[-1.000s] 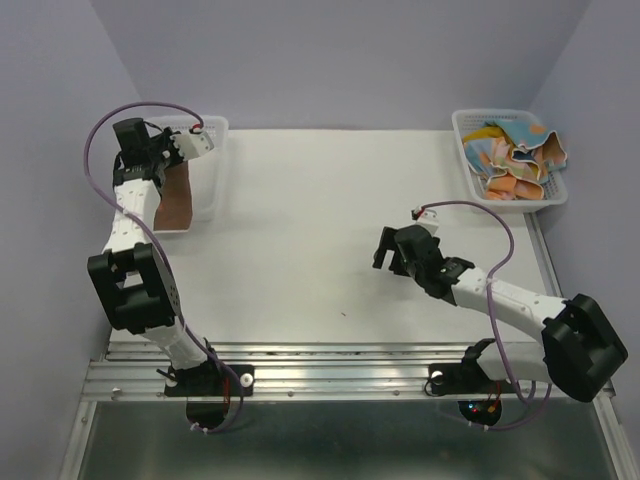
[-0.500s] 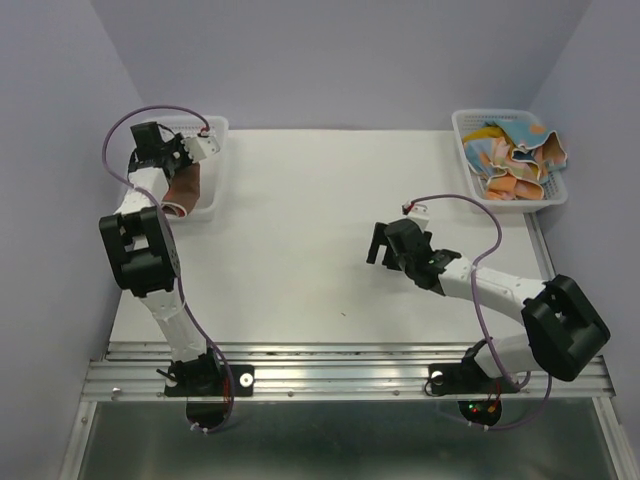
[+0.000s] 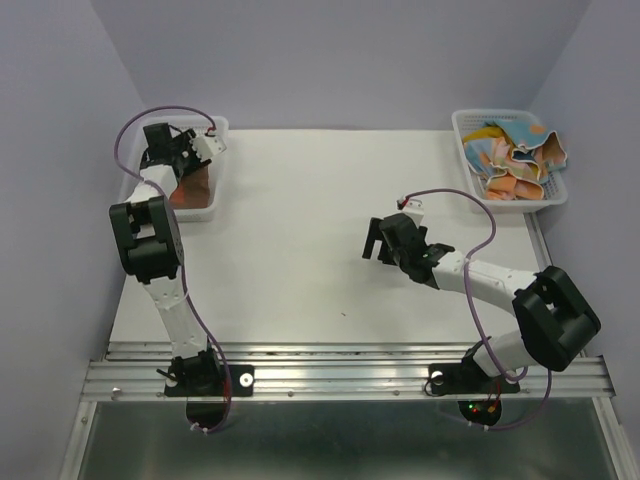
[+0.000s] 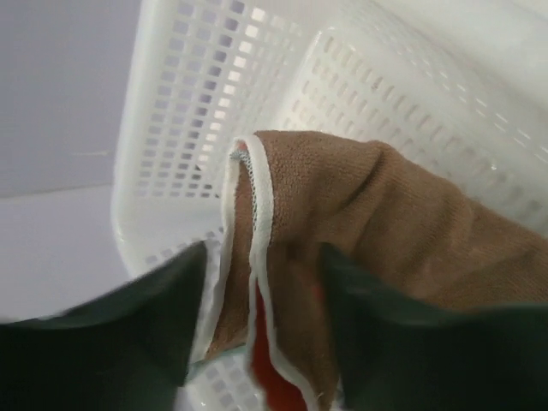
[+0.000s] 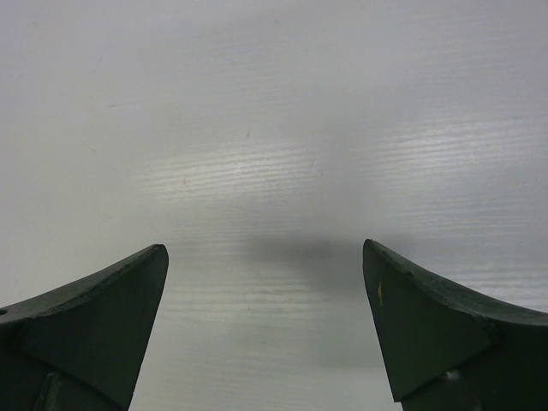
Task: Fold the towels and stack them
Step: Neatly place the folded towel into the bin
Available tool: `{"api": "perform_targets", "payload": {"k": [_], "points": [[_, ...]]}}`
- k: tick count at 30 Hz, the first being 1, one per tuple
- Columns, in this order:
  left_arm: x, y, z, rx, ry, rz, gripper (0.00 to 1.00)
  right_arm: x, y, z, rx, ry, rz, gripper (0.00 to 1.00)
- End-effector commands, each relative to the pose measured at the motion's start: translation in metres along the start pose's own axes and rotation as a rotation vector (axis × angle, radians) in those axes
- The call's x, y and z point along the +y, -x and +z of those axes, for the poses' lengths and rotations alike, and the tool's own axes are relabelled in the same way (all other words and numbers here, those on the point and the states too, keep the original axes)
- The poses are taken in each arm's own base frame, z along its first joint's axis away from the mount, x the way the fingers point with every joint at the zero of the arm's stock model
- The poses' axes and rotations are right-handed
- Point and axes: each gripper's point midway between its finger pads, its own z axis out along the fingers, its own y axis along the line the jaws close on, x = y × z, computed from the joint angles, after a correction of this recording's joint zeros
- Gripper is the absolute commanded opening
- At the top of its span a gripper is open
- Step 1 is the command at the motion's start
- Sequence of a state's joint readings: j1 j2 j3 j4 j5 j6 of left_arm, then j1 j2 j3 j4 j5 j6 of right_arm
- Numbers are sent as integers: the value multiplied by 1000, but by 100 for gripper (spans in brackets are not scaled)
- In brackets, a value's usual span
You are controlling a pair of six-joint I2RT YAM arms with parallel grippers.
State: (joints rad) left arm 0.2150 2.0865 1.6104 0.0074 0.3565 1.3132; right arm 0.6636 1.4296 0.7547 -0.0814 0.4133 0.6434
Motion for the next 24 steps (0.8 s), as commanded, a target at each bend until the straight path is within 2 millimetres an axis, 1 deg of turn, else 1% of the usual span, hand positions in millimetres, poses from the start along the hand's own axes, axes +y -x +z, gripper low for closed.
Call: {"api": "perform_targets", "payload": {"k": [1, 2, 3, 6, 8, 9, 10, 11, 13, 14, 15, 16, 17, 18, 19, 20, 21, 22, 23, 24], "points": [[52, 20, -10, -33, 141, 12, 85, 18, 29, -1, -87, 29, 27, 100], [53, 21, -9, -28, 147, 13, 99, 19, 29, -2, -86, 31, 26, 100], [55, 21, -10, -20, 157, 15, 99, 18, 30, -1, -86, 28, 28, 100], [74, 23, -18, 12, 254, -15, 99, 18, 32, -4, -85, 26, 32, 100], [97, 34, -33, -8, 325, -95, 99, 21, 36, -9, -95, 41, 40, 100], [105, 41, -40, -26, 345, -115, 99, 21, 39, -11, -103, 44, 45, 100], [109, 53, -46, -65, 351, -149, 99, 21, 42, -15, -114, 51, 54, 100], [120, 70, -64, -102, 378, -157, 99, 21, 45, -17, -123, 55, 60, 100], [126, 97, -80, -156, 397, -192, 99, 19, 50, -22, -146, 48, 73, 100], [125, 125, -87, -210, 392, -203, 99, 17, 55, -25, -162, 43, 98, 100], [131, 152, -107, -277, 406, -257, 99, 16, 59, -30, -179, 46, 109, 100], [130, 177, -116, -342, 393, -273, 99, 13, 62, -32, -191, 29, 124, 100], [134, 203, -137, -411, 395, -286, 99, 10, 65, -34, -202, 19, 127, 100], [127, 234, -146, -490, 360, -341, 99, 7, 75, -38, -233, -5, 136, 100], [124, 268, -160, -570, 335, -347, 99, 3, 79, -40, -250, -30, 146, 100], [117, 305, -177, -647, 311, -365, 99, -2, 82, -40, -265, -51, 147, 100], [114, 322, -186, -694, 285, -436, 99, -6, 90, -42, -292, -70, 160, 100], [118, 344, -201, -749, 279, -477, 99, -12, 99, -42, -304, -85, 181, 100], [121, 357, -207, -787, 282, -532, 99, -17, 101, -43, -294, -100, 190, 100], [123, 385, -224, -864, 244, -644, 99, -19, 106, -45, -287, -102, 195, 100]]}}
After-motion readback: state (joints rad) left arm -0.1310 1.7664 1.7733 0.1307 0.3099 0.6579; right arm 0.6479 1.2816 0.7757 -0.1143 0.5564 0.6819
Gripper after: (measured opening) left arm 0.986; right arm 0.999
